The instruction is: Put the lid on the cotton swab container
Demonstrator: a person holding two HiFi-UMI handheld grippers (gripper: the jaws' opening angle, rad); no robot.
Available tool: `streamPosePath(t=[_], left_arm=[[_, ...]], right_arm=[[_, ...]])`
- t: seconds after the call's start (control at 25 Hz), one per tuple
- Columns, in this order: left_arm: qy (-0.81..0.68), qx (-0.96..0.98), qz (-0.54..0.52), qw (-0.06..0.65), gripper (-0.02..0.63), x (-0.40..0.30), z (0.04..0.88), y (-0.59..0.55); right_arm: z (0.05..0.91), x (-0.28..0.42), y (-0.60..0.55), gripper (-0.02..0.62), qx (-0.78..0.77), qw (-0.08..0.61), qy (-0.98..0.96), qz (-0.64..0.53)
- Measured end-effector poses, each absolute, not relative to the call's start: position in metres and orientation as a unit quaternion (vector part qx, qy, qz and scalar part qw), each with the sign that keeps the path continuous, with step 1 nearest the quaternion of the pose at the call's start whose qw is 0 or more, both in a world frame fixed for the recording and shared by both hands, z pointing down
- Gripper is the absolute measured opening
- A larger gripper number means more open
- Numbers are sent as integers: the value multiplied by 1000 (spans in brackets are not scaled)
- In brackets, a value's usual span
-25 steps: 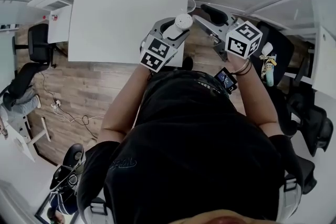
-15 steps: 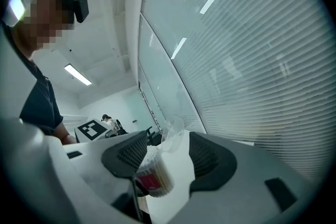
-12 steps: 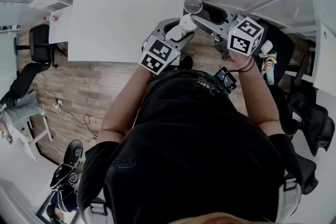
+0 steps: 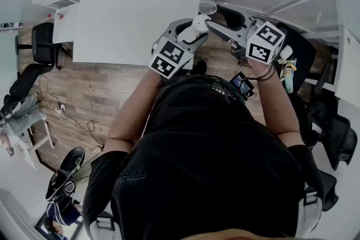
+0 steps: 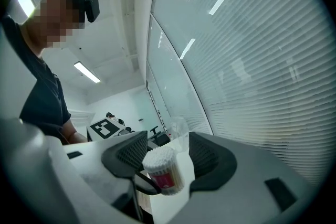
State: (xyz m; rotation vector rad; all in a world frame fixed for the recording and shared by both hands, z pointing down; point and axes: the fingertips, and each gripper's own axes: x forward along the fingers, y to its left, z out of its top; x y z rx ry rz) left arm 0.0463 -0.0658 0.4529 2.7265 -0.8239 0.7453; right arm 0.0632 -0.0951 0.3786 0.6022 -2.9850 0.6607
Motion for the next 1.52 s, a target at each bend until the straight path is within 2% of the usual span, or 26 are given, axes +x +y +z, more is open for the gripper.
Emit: streamPosePath(t=[0.96,1.32,1.52], left_arm=[[-304,913,254,95,239,38,449,-77],[-309,912,256,90,239,40,450,-78],[-311,910,259,90,239,40,453,-78]], right_arm=[[372,51,-84,241,186,13,-955,232],[381,54,-89,187,227,52,-948,216],[385,54,-90,183,241,63,-945,212]])
